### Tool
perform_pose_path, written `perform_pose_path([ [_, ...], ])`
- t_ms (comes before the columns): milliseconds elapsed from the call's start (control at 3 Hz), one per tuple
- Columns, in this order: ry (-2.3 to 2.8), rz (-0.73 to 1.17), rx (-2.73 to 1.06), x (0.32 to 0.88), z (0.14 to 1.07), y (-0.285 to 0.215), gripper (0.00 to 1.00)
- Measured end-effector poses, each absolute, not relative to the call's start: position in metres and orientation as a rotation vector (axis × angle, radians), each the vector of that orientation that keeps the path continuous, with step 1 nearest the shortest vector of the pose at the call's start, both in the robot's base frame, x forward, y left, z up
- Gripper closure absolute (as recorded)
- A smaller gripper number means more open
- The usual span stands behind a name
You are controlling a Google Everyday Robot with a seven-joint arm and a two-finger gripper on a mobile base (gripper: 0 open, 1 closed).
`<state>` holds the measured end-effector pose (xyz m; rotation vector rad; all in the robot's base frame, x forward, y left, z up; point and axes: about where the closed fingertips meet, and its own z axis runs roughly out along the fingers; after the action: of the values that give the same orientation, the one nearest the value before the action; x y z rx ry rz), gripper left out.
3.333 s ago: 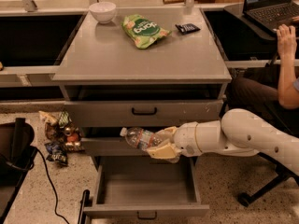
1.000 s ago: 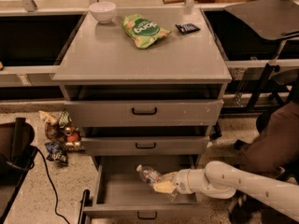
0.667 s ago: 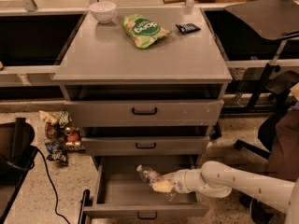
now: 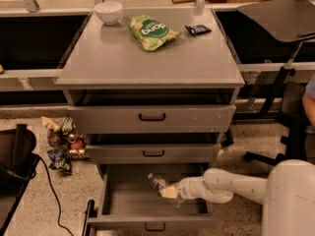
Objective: Place water bottle into bottom drawer
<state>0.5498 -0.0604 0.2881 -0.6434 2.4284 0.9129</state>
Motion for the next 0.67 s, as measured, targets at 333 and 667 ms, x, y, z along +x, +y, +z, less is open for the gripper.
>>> perform_pose_path([
  [333, 2.473, 0.904, -0.573, 0.567, 0.248, -0.066, 1.00],
  [667, 2.453, 0.909, -0.519, 0.577, 0.224, -0.070, 1.00],
])
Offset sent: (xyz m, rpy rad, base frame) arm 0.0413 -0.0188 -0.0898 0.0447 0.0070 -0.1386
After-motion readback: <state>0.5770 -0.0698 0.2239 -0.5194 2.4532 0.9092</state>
